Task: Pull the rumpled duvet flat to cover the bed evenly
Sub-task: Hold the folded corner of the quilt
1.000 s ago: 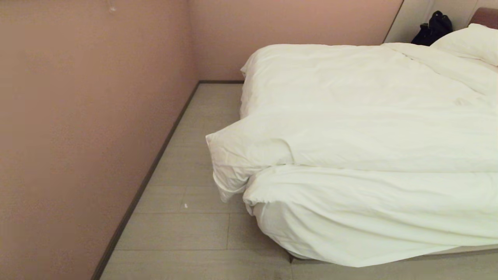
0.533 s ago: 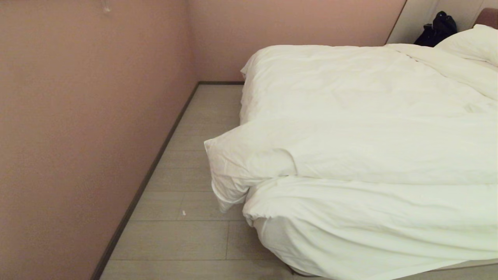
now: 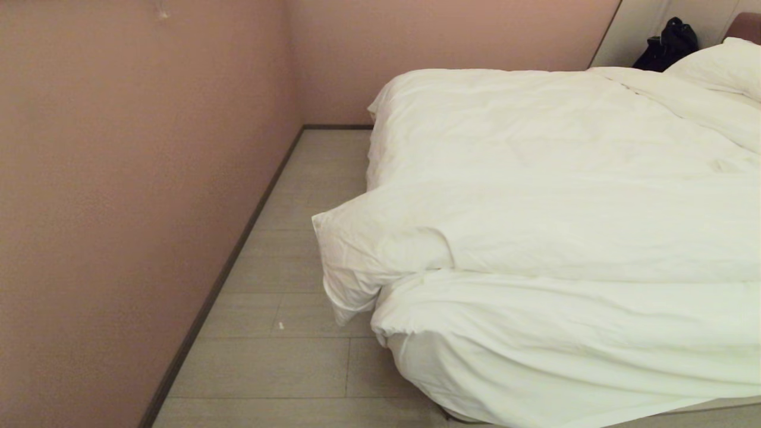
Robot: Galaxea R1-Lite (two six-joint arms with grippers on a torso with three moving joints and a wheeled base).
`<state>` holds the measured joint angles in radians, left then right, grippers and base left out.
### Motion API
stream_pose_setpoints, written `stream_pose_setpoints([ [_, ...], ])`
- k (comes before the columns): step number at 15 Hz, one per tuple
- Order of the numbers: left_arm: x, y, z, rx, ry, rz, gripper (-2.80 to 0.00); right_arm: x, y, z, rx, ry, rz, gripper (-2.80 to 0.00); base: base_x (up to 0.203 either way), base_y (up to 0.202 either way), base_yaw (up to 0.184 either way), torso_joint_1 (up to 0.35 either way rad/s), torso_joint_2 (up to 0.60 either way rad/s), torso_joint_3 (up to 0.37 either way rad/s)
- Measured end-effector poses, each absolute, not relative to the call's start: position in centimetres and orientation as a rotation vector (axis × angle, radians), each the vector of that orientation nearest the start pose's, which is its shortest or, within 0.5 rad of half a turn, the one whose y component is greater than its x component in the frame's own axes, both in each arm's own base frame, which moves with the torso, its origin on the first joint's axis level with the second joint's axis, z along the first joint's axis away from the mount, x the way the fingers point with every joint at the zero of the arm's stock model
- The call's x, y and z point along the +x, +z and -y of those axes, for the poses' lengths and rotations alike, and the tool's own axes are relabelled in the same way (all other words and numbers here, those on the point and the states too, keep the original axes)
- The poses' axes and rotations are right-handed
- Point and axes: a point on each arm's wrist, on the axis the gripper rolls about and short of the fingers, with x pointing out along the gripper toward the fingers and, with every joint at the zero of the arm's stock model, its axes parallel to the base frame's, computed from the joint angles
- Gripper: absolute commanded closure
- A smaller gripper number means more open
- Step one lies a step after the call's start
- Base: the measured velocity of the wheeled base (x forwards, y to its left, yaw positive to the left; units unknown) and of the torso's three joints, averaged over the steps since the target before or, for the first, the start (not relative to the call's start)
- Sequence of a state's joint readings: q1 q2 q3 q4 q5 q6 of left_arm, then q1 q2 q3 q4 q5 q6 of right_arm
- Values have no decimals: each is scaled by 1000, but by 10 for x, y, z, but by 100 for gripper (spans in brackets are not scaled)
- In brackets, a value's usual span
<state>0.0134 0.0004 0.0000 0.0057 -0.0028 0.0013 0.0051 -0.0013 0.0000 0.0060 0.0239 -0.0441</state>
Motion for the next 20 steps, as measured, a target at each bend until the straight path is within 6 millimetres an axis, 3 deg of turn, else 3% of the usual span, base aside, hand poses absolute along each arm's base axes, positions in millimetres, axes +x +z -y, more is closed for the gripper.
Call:
stream_pose_setpoints([
  [12, -23, 74, 0, 29, 9, -12, 0, -23, 75, 0, -44, 30, -4, 0, 0, -5, 0, 0, 0, 0],
  [20, -23, 74, 0, 29, 9, -12, 0, -23, 75, 0, -44, 29, -4, 0, 0, -183, 2, 2, 3, 2],
])
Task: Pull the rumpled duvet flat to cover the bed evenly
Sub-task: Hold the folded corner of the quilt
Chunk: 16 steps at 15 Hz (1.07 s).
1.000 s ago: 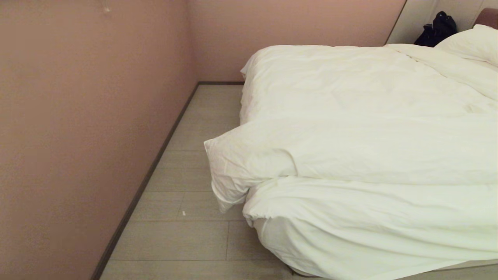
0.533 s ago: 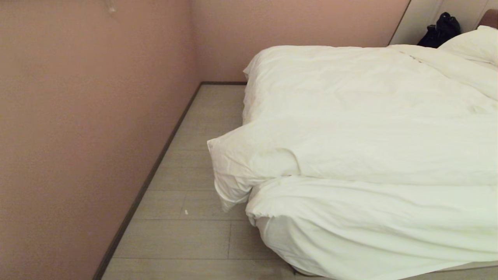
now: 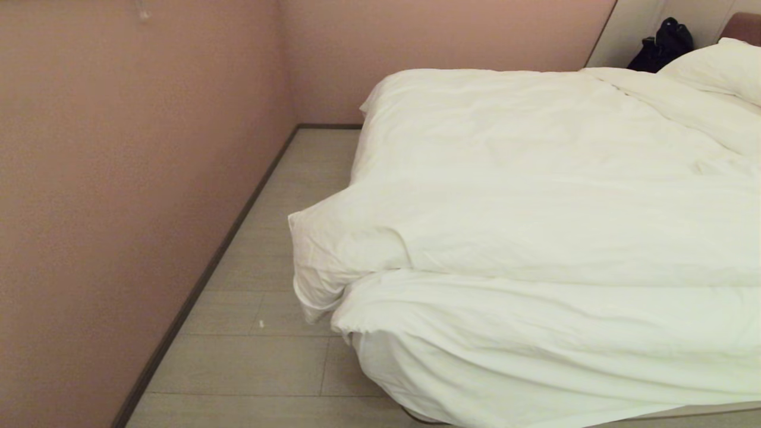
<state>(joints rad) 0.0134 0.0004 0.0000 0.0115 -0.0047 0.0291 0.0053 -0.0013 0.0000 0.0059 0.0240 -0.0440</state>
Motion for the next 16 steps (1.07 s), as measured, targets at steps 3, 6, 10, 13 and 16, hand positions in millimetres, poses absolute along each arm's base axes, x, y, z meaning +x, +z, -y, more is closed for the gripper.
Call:
stream_pose_setpoints([
  [3, -23, 74, 0, 27, 9, -12, 0, -23, 75, 0, -44, 30, -4, 0, 0, -194, 0, 2, 2, 2],
  [6, -23, 74, 0, 27, 8, -11, 0, -23, 75, 0, -43, 29, -4, 0, 0, -191, -2, 0, 3, 5],
  [10, -23, 74, 0, 24, 9, -12, 0, -23, 75, 0, -44, 29, -4, 0, 0, -191, 0, 3, 2, 2],
  [13, -23, 74, 0, 24, 9, -12, 0, -23, 75, 0, -43, 29, -4, 0, 0, -194, 0, 3, 2, 4],
  [16, -23, 74, 0, 24, 9, -11, 0, -23, 75, 0, -42, 29, -4, 0, 0, -194, 1, 2, 3, 2],
])
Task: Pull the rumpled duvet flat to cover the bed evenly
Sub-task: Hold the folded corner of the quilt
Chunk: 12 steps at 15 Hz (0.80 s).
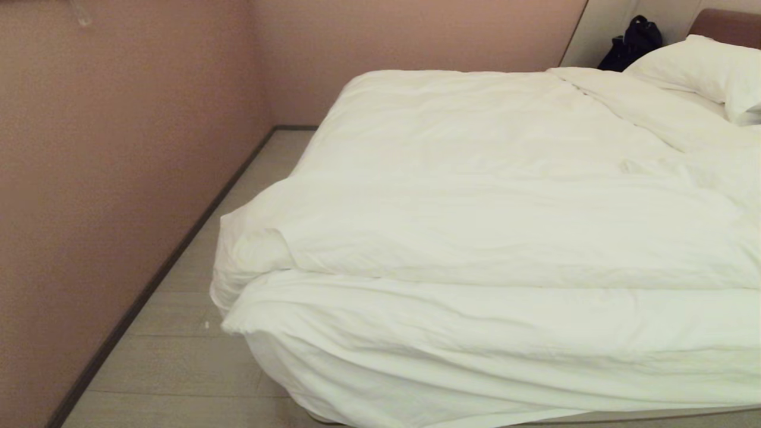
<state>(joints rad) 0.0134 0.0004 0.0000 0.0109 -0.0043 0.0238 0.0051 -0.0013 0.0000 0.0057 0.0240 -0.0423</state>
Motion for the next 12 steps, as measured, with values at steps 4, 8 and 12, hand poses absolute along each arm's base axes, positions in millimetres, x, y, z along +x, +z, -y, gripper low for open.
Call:
stream_pose_setpoints([
  [4, -23, 74, 0, 25, 9, -11, 0, -23, 75, 0, -41, 29, -4, 0, 0, -195, 0, 1, 2, 3],
  [8, -23, 75, 0, 18, 9, -10, 0, -23, 75, 0, -40, 29, -4, 0, 0, -95, -1, 2, 1, 2],
  [12, -23, 75, 0, 13, 8, -8, 0, -23, 75, 0, -41, 29, -5, 0, 0, 0, 0, 0, 0, 0],
])
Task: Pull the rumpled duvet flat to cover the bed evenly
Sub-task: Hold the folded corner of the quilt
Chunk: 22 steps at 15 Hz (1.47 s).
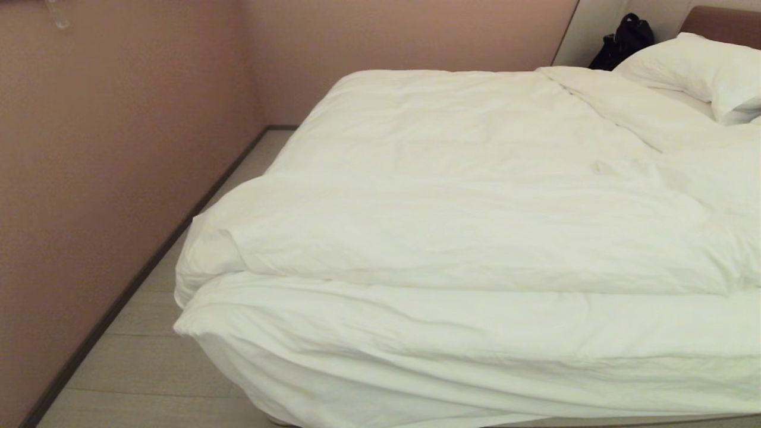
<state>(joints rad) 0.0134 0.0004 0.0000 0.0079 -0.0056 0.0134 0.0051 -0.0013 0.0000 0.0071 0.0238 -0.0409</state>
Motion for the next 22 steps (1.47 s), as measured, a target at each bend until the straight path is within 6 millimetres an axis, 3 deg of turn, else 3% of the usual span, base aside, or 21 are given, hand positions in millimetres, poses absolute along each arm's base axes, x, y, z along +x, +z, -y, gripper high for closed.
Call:
stream_pose_setpoints([
  [22, -23, 75, 0, 23, 6, -9, 0, -23, 75, 0, -41, 29, -6, 0, 0, 0, 0, 0, 0, 0],
])
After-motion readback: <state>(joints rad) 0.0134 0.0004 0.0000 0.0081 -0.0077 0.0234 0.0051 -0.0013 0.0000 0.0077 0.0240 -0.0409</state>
